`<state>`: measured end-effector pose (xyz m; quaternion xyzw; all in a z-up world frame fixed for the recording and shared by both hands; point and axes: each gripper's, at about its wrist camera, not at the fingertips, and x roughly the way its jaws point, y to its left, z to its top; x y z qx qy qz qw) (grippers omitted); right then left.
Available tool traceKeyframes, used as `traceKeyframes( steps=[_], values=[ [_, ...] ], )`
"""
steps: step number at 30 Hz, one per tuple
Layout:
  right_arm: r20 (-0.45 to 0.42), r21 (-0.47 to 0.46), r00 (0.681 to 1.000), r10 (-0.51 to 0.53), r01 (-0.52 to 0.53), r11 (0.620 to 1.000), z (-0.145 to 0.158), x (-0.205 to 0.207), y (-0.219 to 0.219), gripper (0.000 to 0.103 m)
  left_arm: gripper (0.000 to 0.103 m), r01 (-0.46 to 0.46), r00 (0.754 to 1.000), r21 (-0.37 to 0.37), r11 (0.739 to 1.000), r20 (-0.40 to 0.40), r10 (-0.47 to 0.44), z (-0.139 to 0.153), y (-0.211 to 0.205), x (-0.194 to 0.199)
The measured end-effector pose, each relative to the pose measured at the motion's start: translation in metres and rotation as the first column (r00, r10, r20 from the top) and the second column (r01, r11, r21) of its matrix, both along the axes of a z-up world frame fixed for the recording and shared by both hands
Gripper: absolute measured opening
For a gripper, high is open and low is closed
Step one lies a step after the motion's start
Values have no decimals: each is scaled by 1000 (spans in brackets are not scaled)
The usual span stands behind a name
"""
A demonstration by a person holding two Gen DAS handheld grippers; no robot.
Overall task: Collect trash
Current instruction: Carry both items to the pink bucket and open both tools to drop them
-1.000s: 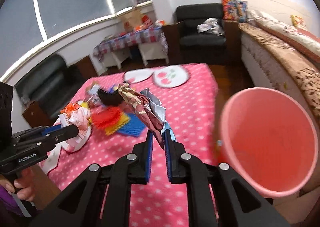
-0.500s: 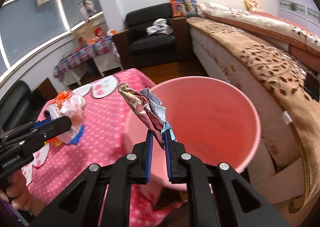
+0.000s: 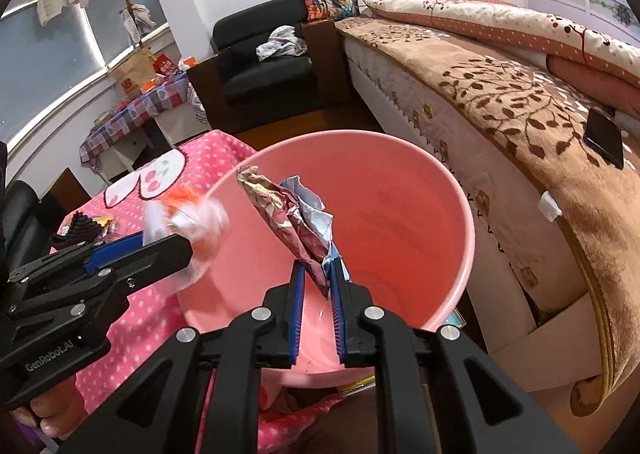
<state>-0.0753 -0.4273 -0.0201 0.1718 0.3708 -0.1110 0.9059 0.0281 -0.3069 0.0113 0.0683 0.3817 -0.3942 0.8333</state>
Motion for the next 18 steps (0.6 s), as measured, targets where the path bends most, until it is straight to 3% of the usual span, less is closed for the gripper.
traceKeyframes(
  steps=[4, 5, 8, 13, 18],
  values=[
    [-5, 8, 1000, -10, 10, 1000, -4, 1, -3, 14, 38, 12, 999, -10, 1000, -47, -13, -4, -3, 4],
    [-5, 9, 1000, -12, 12, 1000, -4, 1, -3, 14, 44, 12, 999, -13, 1000, -48, -12, -4, -3, 5],
    [-2, 9, 1000, -14, 14, 1000, -5, 1, -4, 17, 48, 5, 999, -23, 1000, -45, -7, -2, 0, 4],
    [10, -3, 1000, -22, 22, 1000, -2, -1, -3, 37, 48, -9, 999, -26, 1000, -31, 8, 3, 6, 2],
    [27, -16, 1000, -14, 14, 1000, 2, -4, 4, 46, 48, -50, 999, -35, 998, 1, 50, 11, 20, -3]
  ],
)
